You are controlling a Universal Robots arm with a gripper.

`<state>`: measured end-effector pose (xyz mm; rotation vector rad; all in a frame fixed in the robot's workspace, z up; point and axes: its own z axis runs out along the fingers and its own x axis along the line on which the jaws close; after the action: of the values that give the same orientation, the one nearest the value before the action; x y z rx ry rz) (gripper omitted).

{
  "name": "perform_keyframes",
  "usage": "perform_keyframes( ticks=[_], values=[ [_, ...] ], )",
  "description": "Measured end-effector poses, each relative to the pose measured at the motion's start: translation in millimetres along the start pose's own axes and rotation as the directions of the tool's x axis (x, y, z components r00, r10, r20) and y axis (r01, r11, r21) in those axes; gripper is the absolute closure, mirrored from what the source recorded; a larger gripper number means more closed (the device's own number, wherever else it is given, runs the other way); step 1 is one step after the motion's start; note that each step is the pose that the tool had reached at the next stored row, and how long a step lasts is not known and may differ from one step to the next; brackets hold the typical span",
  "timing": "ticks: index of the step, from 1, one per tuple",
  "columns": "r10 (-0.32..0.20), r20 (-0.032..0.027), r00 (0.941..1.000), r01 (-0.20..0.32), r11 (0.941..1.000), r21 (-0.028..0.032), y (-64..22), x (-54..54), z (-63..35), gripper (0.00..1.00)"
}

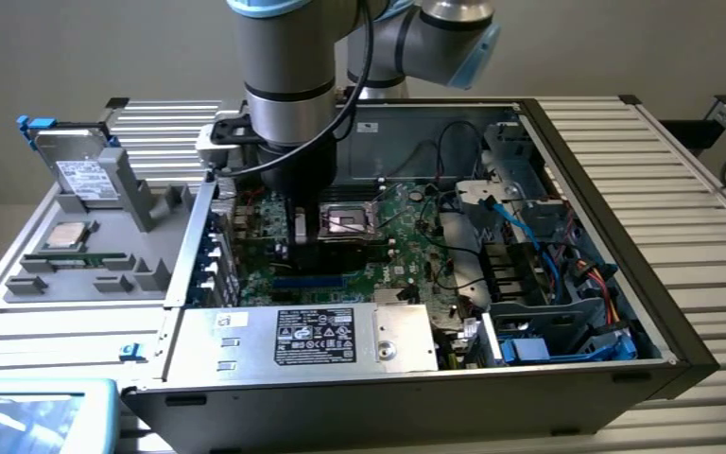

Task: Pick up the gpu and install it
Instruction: 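Insert the gpu into the slot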

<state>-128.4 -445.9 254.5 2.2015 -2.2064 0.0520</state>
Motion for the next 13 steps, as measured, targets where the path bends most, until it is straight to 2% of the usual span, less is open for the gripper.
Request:
perform_keyframes(
  ticks=[7, 13],
  values=[
    [0.000, 0.0000, 1.0000, 0.000, 1.0000, 0.0029, 0.9, -0.1, 2.8, 0.71],
    [0.000, -0.0007, 1.0000, 0.000, 1.0000, 0.0029, 2.2, -0.1, 3.3, 0.71]
  ],
)
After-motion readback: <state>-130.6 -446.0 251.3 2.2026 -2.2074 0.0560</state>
